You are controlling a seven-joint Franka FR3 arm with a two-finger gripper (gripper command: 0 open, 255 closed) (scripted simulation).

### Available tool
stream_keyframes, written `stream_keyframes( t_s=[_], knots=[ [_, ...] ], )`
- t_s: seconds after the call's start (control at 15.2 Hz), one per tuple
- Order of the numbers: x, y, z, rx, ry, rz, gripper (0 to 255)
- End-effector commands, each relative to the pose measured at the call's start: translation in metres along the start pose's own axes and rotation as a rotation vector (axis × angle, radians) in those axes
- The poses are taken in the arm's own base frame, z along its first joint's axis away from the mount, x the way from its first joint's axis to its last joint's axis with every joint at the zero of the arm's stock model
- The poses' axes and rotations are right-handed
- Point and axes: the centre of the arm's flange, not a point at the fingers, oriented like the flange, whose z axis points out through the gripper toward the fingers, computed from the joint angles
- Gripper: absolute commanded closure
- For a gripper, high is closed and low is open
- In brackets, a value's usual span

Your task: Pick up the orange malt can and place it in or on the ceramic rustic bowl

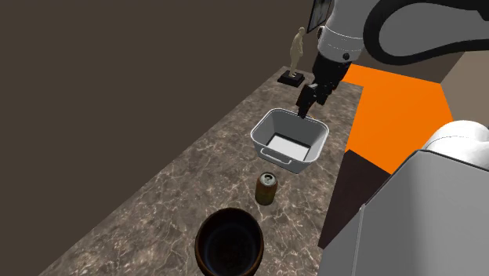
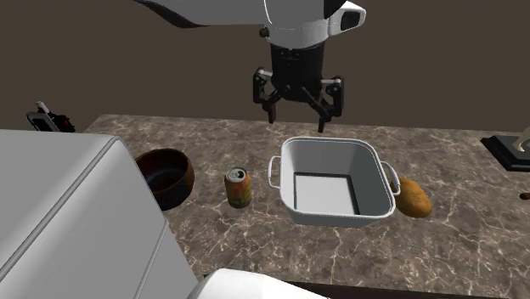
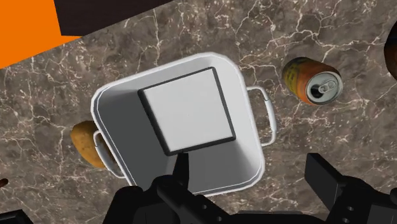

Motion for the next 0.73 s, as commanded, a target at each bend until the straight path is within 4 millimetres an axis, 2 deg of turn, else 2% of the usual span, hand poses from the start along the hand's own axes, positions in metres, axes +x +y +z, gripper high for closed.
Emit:
stream_keyframes(
  t_s=[0.0, 0.66],
  knots=[
    [-0.006, -0.016, 0.020, -0.004, -0.007, 0.009, 0],
    [-0.023, -0.106, 0.116, -0.026, -0.052, 0.048, 0]
  ],
)
